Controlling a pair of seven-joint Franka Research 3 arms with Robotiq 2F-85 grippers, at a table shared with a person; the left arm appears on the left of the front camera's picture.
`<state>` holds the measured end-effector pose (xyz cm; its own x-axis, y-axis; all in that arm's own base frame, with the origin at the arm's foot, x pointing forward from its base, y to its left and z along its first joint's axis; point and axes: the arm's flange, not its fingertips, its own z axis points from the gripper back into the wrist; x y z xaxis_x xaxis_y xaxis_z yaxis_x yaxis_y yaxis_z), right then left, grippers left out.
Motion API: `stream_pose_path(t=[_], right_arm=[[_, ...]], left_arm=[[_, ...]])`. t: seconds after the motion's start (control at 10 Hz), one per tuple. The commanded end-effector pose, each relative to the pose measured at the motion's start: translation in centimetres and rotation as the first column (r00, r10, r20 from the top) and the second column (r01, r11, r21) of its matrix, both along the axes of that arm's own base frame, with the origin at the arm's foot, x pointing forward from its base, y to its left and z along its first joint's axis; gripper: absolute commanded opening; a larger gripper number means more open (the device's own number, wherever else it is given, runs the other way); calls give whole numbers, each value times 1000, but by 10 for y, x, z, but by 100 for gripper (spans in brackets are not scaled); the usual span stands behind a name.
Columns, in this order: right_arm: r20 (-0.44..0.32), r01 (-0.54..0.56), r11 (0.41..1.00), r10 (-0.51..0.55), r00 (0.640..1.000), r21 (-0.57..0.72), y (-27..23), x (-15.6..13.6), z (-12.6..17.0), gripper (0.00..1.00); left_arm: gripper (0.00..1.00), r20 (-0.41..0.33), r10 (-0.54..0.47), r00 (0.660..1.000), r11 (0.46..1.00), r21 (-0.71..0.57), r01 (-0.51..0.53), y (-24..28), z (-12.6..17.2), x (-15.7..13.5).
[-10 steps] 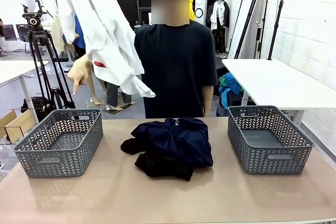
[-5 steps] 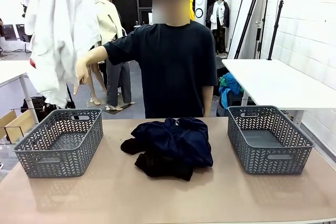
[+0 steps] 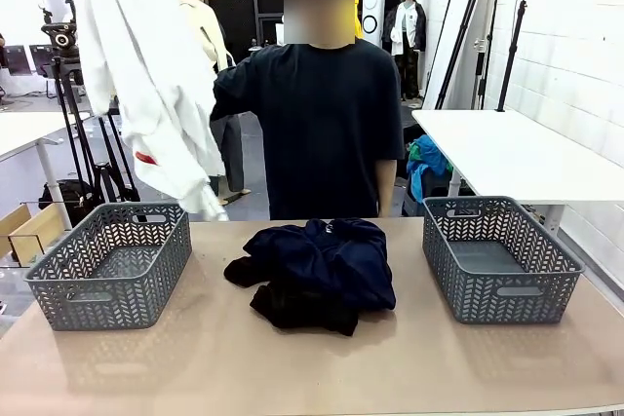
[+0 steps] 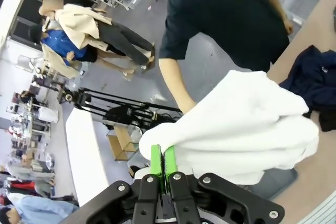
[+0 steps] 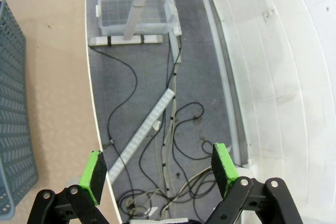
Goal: Sort the tops and bottoms.
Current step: Sort the clothes according to human instructions.
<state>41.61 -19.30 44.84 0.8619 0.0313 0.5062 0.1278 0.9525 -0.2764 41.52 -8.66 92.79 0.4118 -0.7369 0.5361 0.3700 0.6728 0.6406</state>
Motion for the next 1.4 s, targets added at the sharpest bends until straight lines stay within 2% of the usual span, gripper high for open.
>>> stream_pose_path(t=[0.0, 0.3, 0.5, 0.8, 1.1, 1.3], right_arm=[[-3, -4, 1000, 4, 1000, -4, 1, 1, 0, 100], [-3, -4, 1000, 4, 1000, -4, 1, 1, 0, 100], [-3, -4, 1000, 4, 1000, -4, 1, 1, 0, 100], [-3, -4, 1000, 4, 1000, -4, 1, 1, 0, 100], [-3, -4, 1000, 4, 1000, -4, 1, 1, 0, 100], [-3, -4, 1000, 4, 1000, -4, 1, 1, 0, 100]], left_arm=[[0, 26, 37, 999, 998, -48, -36, 20, -29, -17], [0, 23, -1, 1000, 999, -51, 2, 25, -46, -27], [0, -17, 16, 1000, 998, -64, -17, 36, -65, -23], [0, -175, 29, 984, 991, -124, -51, 53, -127, -10], [0, -337, 20, 941, 978, -191, -89, 64, -203, -8], [0, -376, 21, 926, 984, -155, -85, 63, -237, -9]])
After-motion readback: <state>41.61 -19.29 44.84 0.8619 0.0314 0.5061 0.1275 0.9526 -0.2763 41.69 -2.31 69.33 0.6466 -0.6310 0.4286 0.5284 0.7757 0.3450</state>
